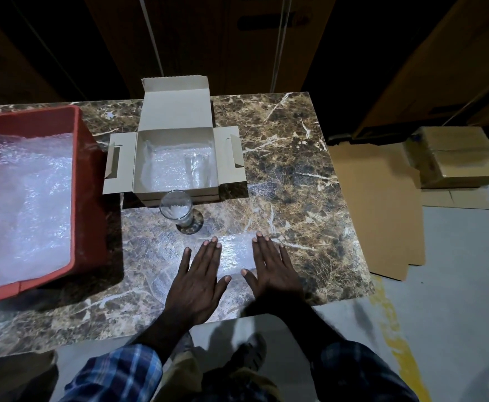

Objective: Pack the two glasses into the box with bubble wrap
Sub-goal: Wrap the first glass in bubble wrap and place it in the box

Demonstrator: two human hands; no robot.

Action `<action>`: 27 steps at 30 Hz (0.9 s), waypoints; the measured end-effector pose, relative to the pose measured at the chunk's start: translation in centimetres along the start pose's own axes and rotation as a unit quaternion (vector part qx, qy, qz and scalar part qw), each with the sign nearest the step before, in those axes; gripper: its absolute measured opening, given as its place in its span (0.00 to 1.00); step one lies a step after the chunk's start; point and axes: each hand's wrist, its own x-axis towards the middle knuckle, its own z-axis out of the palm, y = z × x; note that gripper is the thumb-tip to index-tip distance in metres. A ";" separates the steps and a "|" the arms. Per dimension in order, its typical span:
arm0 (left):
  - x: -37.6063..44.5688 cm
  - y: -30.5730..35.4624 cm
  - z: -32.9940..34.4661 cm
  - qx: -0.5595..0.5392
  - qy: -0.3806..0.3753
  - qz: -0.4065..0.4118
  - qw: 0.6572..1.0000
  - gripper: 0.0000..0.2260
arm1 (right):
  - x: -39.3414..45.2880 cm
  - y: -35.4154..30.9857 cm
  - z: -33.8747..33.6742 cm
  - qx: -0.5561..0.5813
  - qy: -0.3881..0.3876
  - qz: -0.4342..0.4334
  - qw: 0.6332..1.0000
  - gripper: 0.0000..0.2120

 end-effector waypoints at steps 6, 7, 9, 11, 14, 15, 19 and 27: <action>0.2 0.1 -0.6 0.002 0.032 0.033 0.999 0.30 | 0.1 1.5 0.0 0.012 0.092 -0.139 0.986 0.15; 0.3 0.3 -0.8 0.007 0.047 0.050 0.998 0.28 | 0.2 1.5 0.0 0.020 0.108 -0.141 0.984 0.12; 0.5 0.6 -1.0 0.007 0.080 0.089 0.993 0.24 | 0.3 1.3 -0.1 0.037 0.131 -0.133 0.982 0.09; 0.8 0.8 -0.8 -0.011 0.113 0.117 0.987 0.20 | 0.5 1.0 -0.5 0.056 0.132 -0.125 0.982 0.10; 0.8 0.8 -0.2 -0.039 0.143 0.121 0.982 0.16 | 0.9 0.5 -1.1 0.101 0.098 -0.094 0.986 0.11; 0.8 0.7 -0.1 -0.047 0.147 0.119 0.981 0.16 | 0.9 0.5 -1.2 0.113 0.082 -0.083 0.987 0.12; 0.8 0.4 -0.2 -0.075 0.159 0.120 0.977 0.15 | 0.7 1.2 -1.5 0.136 0.030 -0.103 0.985 0.13; 0.8 0.6 -1.1 -0.087 0.136 0.104 0.981 0.19 | 1.2 0.3 -2.9 0.166 0.027 -0.059 0.984 0.02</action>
